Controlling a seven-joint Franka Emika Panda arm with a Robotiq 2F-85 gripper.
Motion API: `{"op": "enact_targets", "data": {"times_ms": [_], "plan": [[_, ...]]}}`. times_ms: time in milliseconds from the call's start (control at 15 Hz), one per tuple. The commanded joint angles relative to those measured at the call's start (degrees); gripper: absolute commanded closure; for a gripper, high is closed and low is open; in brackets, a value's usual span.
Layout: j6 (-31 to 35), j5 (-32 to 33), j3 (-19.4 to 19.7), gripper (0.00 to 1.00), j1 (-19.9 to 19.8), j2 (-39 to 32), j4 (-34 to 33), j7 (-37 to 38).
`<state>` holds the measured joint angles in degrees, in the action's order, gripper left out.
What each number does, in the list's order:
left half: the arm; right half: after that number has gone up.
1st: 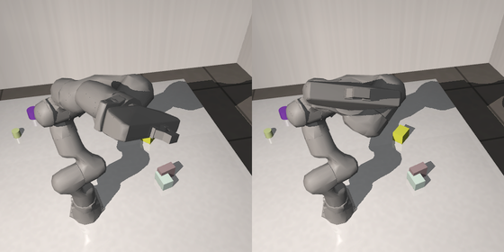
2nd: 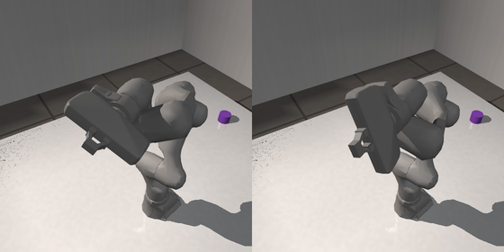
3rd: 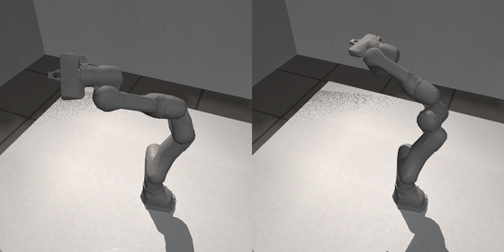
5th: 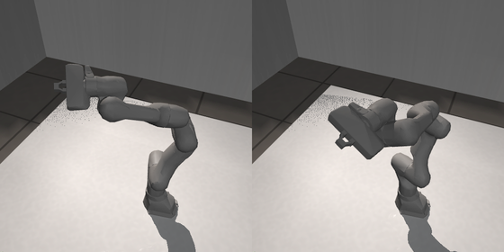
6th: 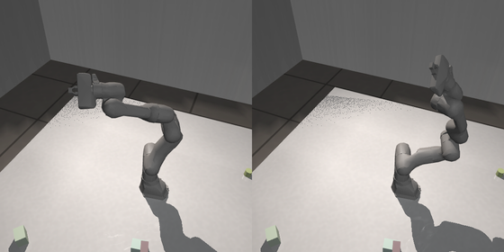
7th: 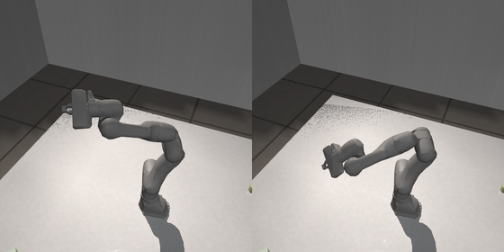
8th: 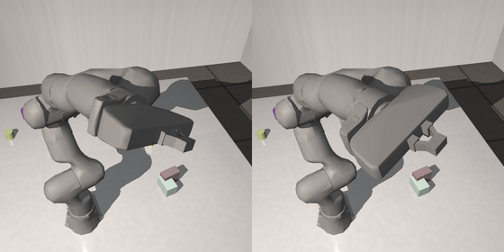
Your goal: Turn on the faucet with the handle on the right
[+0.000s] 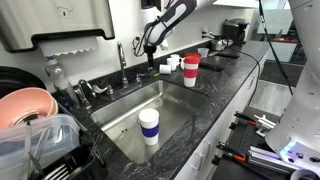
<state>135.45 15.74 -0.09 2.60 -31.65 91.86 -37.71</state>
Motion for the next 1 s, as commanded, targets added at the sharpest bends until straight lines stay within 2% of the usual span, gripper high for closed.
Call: {"op": "enact_targets", "data": {"times_ms": [0,400,933], "plan": [[-0.43,-1.06,-1.90,0.00,-1.93,-1.47,-2.16,-0.29],[0.24,-6.49,-4.22,0.00,-4.32,-2.65,-3.91,-0.74],[-0.10,-6.90,-4.27,0.00,-5.17,-4.00,-4.67,-1.03]]}}
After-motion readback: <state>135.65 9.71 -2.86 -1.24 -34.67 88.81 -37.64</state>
